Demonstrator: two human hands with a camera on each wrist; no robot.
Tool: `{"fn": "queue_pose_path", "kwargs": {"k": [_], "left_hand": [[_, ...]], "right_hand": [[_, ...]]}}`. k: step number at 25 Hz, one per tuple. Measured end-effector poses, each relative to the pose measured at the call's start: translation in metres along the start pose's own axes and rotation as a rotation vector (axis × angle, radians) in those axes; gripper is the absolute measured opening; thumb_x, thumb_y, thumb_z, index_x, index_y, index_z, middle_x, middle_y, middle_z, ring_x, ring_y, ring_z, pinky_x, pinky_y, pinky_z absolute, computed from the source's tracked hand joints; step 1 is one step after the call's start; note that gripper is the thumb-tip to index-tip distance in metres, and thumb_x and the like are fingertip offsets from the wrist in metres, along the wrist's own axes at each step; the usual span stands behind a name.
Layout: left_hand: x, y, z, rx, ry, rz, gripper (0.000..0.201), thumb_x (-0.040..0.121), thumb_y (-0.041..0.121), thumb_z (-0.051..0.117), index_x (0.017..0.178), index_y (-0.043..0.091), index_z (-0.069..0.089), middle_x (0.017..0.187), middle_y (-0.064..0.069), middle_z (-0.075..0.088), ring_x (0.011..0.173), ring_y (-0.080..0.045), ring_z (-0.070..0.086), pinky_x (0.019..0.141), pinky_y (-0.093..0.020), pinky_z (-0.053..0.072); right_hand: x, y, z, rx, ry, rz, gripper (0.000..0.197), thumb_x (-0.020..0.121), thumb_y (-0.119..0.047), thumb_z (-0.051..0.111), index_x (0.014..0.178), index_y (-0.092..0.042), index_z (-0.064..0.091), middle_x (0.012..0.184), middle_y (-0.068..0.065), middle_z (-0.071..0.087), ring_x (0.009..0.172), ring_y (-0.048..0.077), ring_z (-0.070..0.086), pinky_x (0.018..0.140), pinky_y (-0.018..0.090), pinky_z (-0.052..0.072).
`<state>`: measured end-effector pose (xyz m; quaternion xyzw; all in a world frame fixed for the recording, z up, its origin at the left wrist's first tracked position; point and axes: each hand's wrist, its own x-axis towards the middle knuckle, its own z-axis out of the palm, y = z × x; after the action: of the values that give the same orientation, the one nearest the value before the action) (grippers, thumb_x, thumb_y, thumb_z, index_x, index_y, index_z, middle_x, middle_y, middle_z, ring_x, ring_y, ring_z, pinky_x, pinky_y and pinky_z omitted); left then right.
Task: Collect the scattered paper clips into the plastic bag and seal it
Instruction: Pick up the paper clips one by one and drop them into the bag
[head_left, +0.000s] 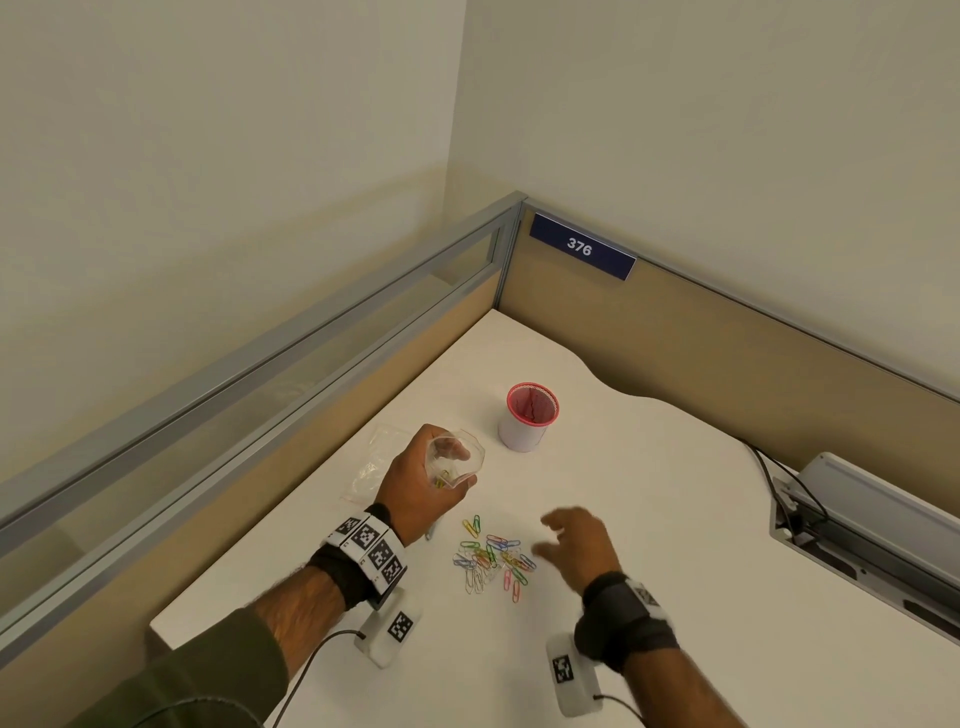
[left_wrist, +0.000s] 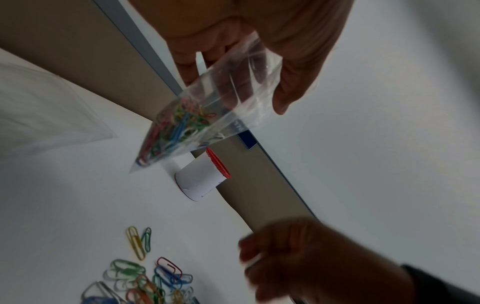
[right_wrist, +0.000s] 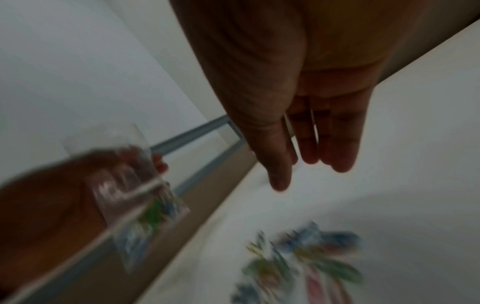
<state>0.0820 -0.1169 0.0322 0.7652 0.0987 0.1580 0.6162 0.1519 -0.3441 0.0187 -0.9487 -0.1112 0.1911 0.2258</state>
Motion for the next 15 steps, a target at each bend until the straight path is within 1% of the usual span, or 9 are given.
{"fn": "queue_pose_path", "kwargs": {"k": [1, 2, 3, 4, 6, 7, 9, 12, 15], "left_hand": [[0.0, 0.0, 0.0, -0.003, 0.002, 0.001, 0.038, 0.076, 0.008, 0.08, 0.105, 0.014, 0.055, 0.103, 0.004, 0.069, 0.104, -0.008, 0.064, 0.092, -0.019, 0.049], [-0.001, 0.0, 0.0, -0.002, 0.005, 0.001, 0.038, 0.076, 0.007, 0.08, 0.105, 0.014, 0.055, 0.103, 0.003, 0.069, 0.104, -0.009, 0.064, 0.093, -0.019, 0.048], [0.0, 0.001, 0.001, -0.001, 0.006, -0.003, 0.038, 0.076, 0.007, 0.08, 0.105, 0.013, 0.055, 0.103, 0.003, 0.069, 0.104, -0.009, 0.064, 0.093, -0.02, 0.048], [0.0, 0.001, 0.0, 0.003, 0.005, -0.005, 0.039, 0.076, 0.007, 0.08, 0.105, 0.014, 0.055, 0.103, 0.003, 0.069, 0.104, -0.009, 0.064, 0.093, -0.021, 0.049], [0.001, 0.0, -0.003, -0.001, -0.002, 0.003, 0.039, 0.076, 0.008, 0.08, 0.105, 0.014, 0.055, 0.103, 0.003, 0.068, 0.105, -0.01, 0.064, 0.095, -0.023, 0.049], [0.001, 0.001, -0.002, -0.008, 0.001, -0.001, 0.039, 0.076, 0.008, 0.08, 0.105, 0.015, 0.055, 0.103, 0.003, 0.068, 0.105, -0.011, 0.064, 0.095, -0.023, 0.049], [0.0, 0.001, -0.008, 0.012, 0.022, -0.014, 0.039, 0.077, 0.008, 0.08, 0.106, 0.014, 0.055, 0.104, 0.004, 0.068, 0.106, -0.009, 0.063, 0.095, -0.022, 0.049], [0.001, 0.004, -0.008, 0.027, 0.009, -0.015, 0.039, 0.077, 0.009, 0.08, 0.106, 0.014, 0.055, 0.104, 0.004, 0.068, 0.104, -0.006, 0.063, 0.092, -0.015, 0.047], [0.002, 0.008, -0.007, 0.029, 0.019, -0.015, 0.039, 0.077, 0.008, 0.08, 0.106, 0.014, 0.055, 0.104, 0.004, 0.067, 0.105, -0.006, 0.063, 0.089, -0.007, 0.046]], "right_hand": [[-0.004, 0.011, 0.012, -0.065, -0.075, 0.05, 0.051, 0.076, -0.029, 0.079, 0.12, -0.015, 0.059, 0.121, 0.005, 0.056, 0.112, 0.022, 0.056, 0.097, 0.03, 0.045], [-0.007, 0.017, 0.023, -0.124, -0.126, 0.083, 0.057, 0.074, -0.031, 0.08, 0.123, -0.015, 0.056, 0.123, 0.005, 0.052, 0.115, 0.023, 0.053, 0.098, 0.03, 0.044], [-0.01, 0.019, 0.033, -0.174, -0.154, 0.094, 0.057, 0.075, -0.031, 0.079, 0.124, -0.014, 0.054, 0.123, 0.006, 0.05, 0.115, 0.024, 0.053, 0.098, 0.031, 0.045], [-0.01, 0.019, 0.044, -0.205, -0.151, 0.091, 0.052, 0.077, -0.03, 0.076, 0.121, -0.013, 0.054, 0.123, 0.007, 0.049, 0.113, 0.026, 0.053, 0.097, 0.033, 0.047], [-0.006, 0.006, 0.059, -0.222, -0.085, 0.077, 0.036, 0.085, -0.026, 0.067, 0.115, -0.011, 0.057, 0.121, 0.011, 0.051, 0.109, 0.027, 0.056, 0.094, 0.034, 0.05], [-0.004, 0.001, 0.062, -0.202, -0.059, 0.073, 0.029, 0.088, -0.025, 0.062, 0.113, -0.01, 0.058, 0.12, 0.011, 0.052, 0.107, 0.028, 0.057, 0.092, 0.033, 0.05], [0.004, -0.013, 0.071, -0.151, -0.047, 0.052, 0.023, 0.093, -0.022, 0.056, 0.111, -0.009, 0.06, 0.117, 0.011, 0.055, 0.105, 0.027, 0.06, 0.09, 0.03, 0.049], [0.01, -0.018, 0.067, -0.095, -0.008, 0.055, 0.024, 0.092, -0.019, 0.055, 0.114, -0.011, 0.06, 0.119, 0.01, 0.056, 0.108, 0.026, 0.059, 0.092, 0.031, 0.05], [0.013, -0.017, 0.065, -0.102, -0.015, 0.035, 0.04, 0.088, -0.031, 0.06, 0.123, -0.014, 0.055, 0.123, 0.008, 0.051, 0.117, 0.027, 0.05, 0.095, 0.036, 0.047]]}}
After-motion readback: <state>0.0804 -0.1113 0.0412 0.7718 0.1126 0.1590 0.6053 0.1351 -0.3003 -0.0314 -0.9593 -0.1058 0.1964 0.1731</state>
